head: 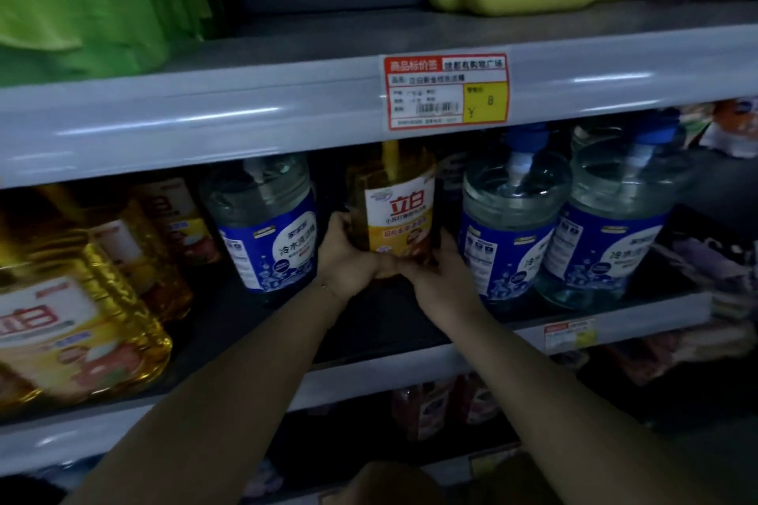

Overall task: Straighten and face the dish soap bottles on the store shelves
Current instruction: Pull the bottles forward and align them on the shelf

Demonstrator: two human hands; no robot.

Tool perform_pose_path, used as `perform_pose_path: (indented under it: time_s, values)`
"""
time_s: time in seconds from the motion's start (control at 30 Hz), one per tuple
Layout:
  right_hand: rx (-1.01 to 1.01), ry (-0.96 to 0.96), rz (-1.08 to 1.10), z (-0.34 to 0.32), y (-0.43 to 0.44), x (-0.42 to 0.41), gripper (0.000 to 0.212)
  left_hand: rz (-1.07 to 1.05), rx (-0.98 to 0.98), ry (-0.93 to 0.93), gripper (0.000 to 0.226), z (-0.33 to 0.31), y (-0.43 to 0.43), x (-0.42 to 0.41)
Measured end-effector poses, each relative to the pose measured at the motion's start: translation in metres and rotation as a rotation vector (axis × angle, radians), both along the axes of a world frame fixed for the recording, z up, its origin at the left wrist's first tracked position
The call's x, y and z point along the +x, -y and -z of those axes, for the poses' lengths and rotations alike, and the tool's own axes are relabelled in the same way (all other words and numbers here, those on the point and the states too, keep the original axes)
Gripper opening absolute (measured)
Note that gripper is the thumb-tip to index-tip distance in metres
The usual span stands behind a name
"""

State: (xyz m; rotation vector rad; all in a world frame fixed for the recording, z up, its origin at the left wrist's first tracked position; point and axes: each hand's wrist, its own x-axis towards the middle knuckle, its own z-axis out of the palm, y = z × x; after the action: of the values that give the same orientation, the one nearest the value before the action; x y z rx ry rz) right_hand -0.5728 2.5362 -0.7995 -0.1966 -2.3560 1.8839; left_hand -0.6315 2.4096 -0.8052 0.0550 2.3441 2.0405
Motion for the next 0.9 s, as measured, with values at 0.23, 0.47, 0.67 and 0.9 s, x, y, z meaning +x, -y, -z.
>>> perform_pose_path:
  time_s: [0.23, 0.47, 0.67, 0.9]
  values:
    - [0.073, 0.123, -0.310, -0.023, 0.004, 0.015, 0.107, 0.050, -0.037, -0.018, 0.100, -0.001, 0.056, 0.058]
    - [0.182, 0.130, -0.515, -0.040, 0.045, 0.022, 0.106, 0.004, -0.037, 0.012, 0.097, -0.009, 0.093, 0.098]
    - [0.234, 0.116, -0.657, -0.038, 0.098, 0.025, 0.091, -0.173, -0.117, -0.123, 0.089, -0.014, 0.130, 0.124]
    - [0.259, -0.071, -0.210, -0.024, 0.114, 0.000, 0.051, -0.353, -0.163, -0.192, 0.075, -0.006, 0.144, 0.132]
